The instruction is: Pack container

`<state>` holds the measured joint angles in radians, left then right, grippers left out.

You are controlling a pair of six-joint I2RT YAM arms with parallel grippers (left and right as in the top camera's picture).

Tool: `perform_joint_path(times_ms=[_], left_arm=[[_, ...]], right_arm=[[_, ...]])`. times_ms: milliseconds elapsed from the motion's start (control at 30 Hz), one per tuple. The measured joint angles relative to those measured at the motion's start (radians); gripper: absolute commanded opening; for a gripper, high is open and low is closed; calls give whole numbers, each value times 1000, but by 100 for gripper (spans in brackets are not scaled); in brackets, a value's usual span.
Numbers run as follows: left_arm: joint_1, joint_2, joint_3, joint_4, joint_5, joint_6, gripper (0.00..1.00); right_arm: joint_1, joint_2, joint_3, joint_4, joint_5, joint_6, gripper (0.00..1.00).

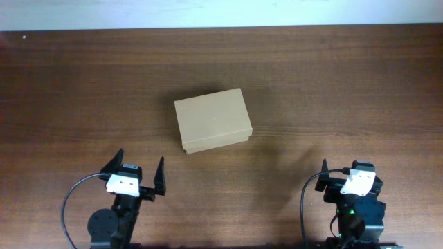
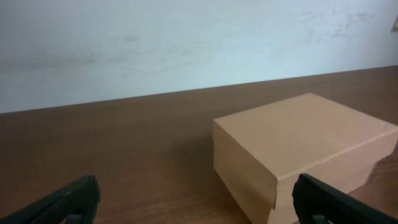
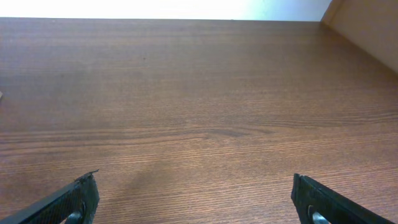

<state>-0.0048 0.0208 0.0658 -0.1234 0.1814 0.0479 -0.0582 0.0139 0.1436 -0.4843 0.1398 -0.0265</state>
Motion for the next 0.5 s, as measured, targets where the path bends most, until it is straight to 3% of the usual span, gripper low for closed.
perform_joint_path(times_ms=[500], left_arm=[[27,-4,-45,57,2,0,100]], right_arm=[[0,0,0,0,0,0,99]])
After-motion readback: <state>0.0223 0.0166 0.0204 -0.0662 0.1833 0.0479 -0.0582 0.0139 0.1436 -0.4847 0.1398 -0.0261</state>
